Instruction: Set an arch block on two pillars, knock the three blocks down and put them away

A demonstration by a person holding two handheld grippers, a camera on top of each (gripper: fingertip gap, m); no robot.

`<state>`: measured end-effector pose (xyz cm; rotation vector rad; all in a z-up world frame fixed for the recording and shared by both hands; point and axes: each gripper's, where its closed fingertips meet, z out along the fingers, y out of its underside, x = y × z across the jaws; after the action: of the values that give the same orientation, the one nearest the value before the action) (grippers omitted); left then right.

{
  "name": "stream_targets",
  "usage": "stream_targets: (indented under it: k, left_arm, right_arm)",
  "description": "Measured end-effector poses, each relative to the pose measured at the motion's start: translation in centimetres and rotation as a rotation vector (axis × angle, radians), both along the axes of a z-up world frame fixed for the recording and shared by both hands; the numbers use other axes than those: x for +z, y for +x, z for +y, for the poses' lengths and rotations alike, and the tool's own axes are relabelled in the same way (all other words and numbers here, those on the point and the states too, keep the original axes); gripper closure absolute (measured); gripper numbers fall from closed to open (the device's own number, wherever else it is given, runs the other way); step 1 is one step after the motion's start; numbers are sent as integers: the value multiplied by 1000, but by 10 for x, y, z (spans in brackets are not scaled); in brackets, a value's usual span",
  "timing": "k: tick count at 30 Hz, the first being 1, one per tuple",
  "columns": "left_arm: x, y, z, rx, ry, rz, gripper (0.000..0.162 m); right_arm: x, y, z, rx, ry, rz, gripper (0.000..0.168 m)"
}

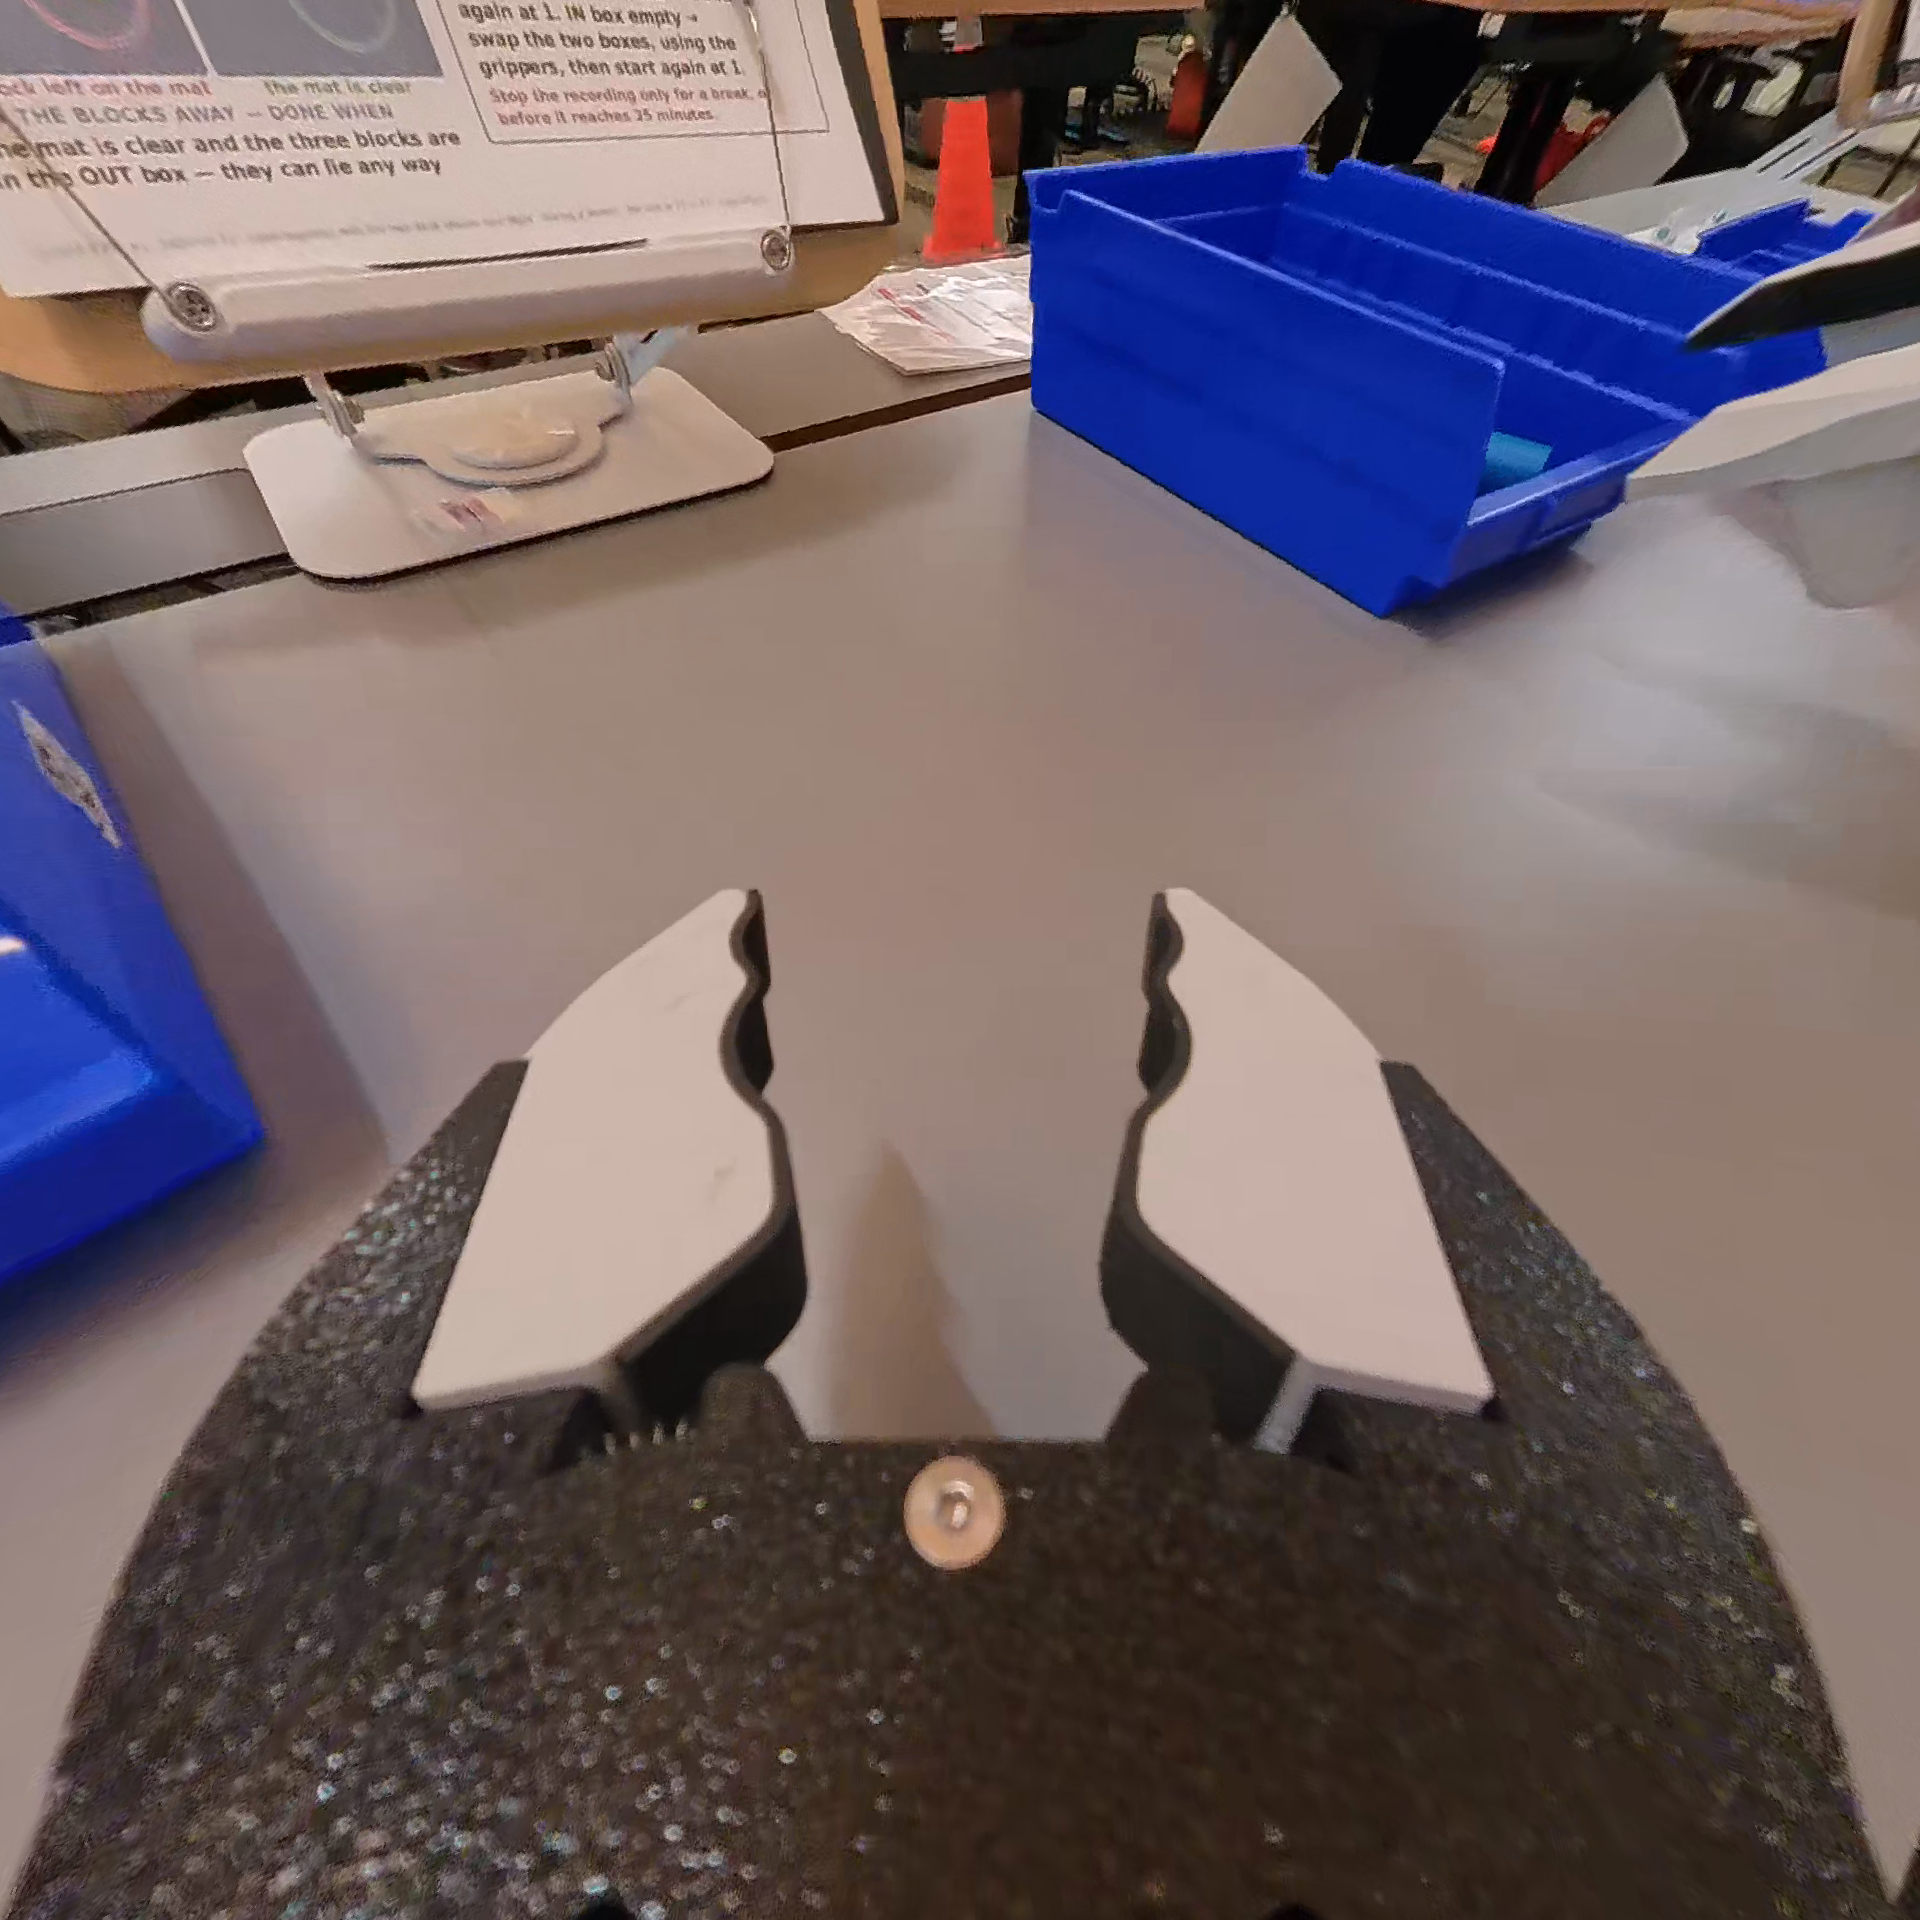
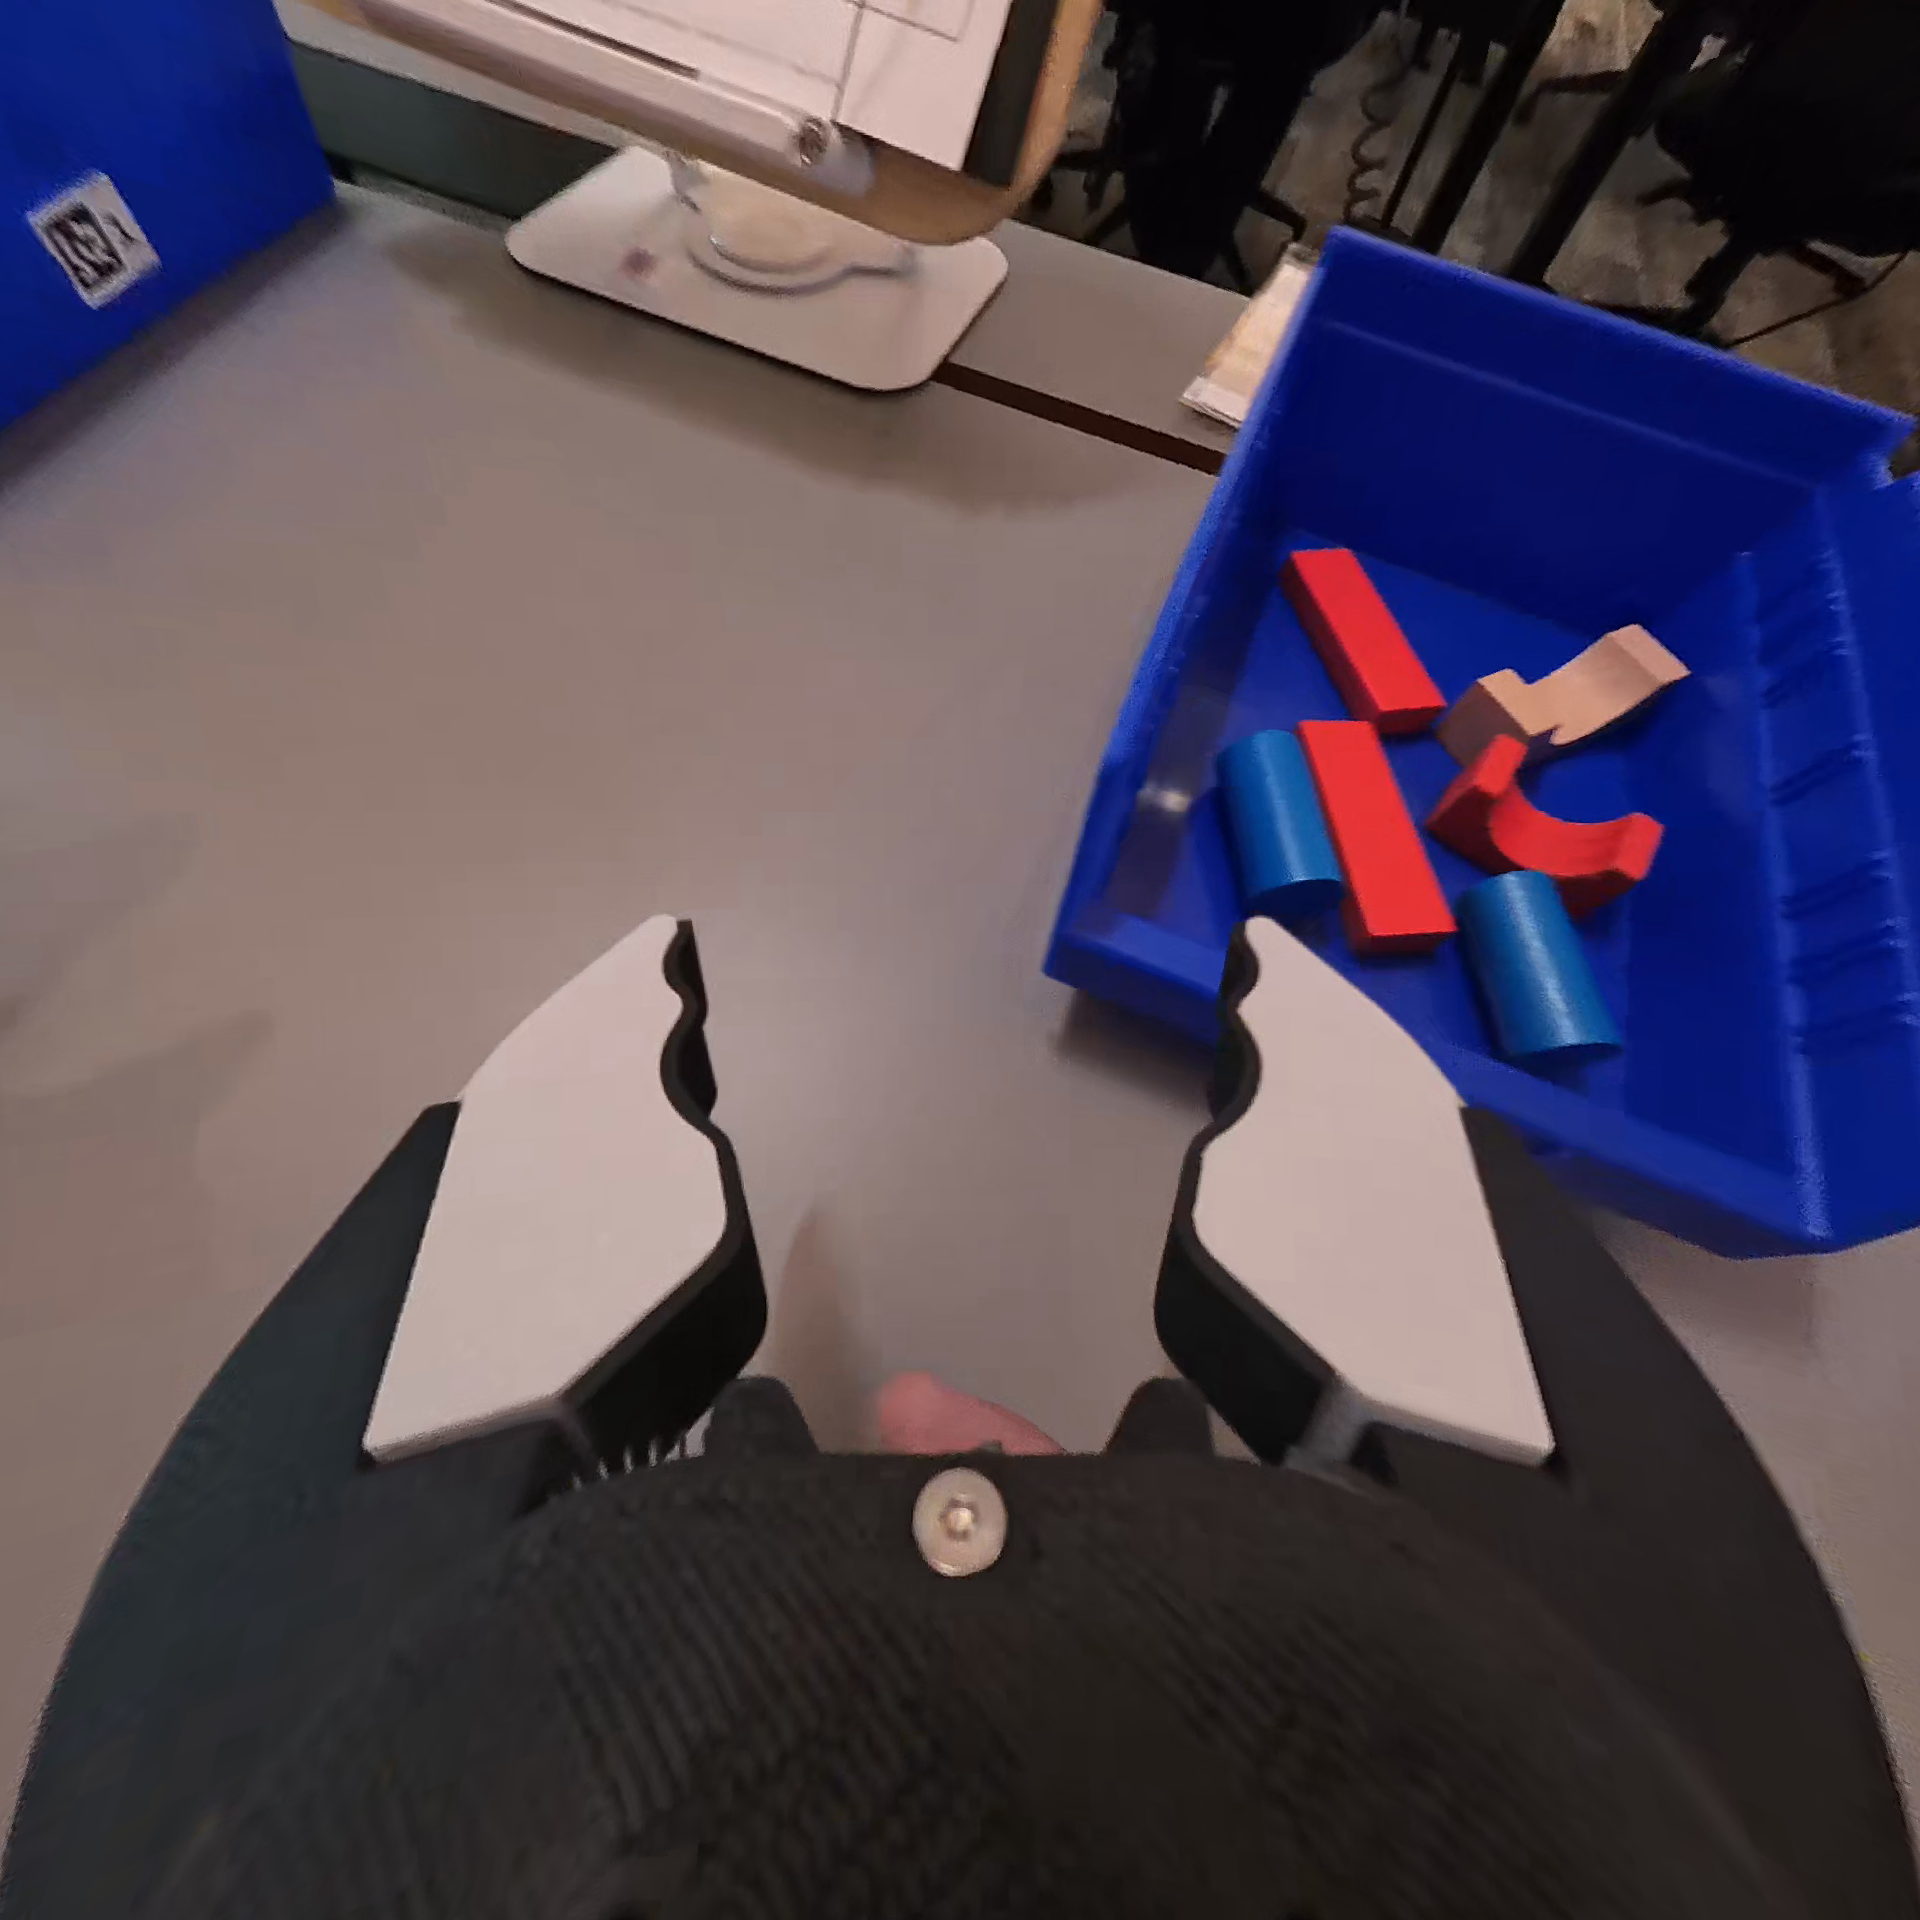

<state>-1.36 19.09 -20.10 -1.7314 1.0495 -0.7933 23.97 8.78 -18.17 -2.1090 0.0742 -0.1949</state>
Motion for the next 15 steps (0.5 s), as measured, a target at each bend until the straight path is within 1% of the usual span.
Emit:
stream_targets:
  k: [1, 4, 6, 9, 11, 15]
  left_arm:
    - [-1, -3, 0, 3, 16, 11, 91]
    - [-3, -6, -6, -40, 70, 21, 93]
    - [-4, -6, -7, -58, 71, 17, 82]
    - [-12, -9, 0, -27, 54, 57, 77]
    - [-16, -11, 5, 3, 65, 93, 72]
    - [-12, -9, 8, 22, 156, 114, 72]
  right_arm:
    - [-2, -6, 1, -7, 11, 16, 73]
    - [-10, -24, 7, -10, 38, 86, 76]
    - [-18, -33, 11, -19, 42, 143, 79]
    - [-31, -48, 19, -20, 47, 228, 83]
    - [-43, -54, 24, -19, 14, 233, 85]
    - [-61, -64, 32, 1, -60, 192, 88]
